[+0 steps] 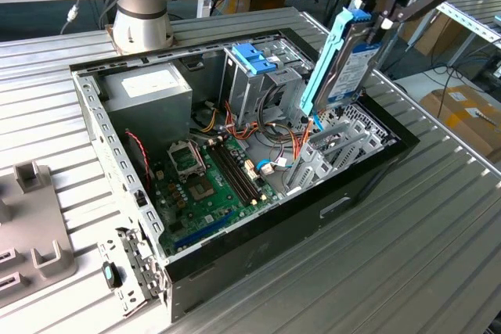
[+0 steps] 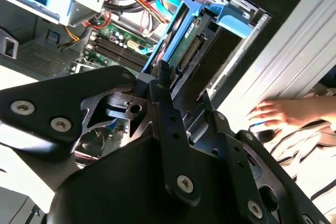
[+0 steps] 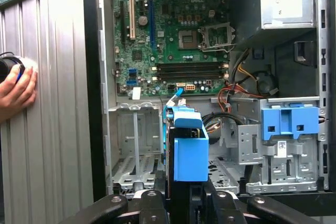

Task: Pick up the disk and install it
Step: 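Pick up the disk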

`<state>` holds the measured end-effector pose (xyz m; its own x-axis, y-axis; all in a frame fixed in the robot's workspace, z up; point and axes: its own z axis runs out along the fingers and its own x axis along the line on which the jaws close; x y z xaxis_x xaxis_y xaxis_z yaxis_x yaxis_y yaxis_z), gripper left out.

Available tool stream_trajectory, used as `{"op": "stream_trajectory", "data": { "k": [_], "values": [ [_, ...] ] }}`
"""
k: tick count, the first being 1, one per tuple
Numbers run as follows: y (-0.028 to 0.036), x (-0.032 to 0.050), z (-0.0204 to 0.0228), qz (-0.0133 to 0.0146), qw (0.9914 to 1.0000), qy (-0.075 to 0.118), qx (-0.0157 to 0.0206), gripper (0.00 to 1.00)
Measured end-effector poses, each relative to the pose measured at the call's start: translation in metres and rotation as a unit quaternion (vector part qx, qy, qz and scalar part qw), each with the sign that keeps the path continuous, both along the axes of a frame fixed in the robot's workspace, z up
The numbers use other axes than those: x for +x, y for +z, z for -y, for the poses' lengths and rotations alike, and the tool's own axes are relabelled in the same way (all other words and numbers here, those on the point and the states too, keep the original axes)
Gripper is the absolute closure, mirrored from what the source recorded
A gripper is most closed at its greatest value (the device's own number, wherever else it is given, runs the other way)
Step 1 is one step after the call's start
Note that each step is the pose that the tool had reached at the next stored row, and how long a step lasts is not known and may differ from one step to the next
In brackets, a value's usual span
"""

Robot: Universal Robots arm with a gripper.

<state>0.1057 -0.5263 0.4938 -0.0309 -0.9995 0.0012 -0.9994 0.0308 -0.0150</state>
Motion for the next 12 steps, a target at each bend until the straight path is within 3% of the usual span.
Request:
{"op": "stream_trajectory", "data": {
  "k": [1, 6, 12],
  "values": [
    [0.0000, 0.0000, 0.0038, 0.0000, 1.00000, 0.000, -0.0001, 0.65],
    [0.0000, 0.0000, 0.0132, 0.0000, 1.00000, 0.000, 0.0000, 0.65],
    [0.0000, 0.0000, 0.0138, 0.0000, 1.00000, 0.000, -0.0001, 0.65]
  ]
}}
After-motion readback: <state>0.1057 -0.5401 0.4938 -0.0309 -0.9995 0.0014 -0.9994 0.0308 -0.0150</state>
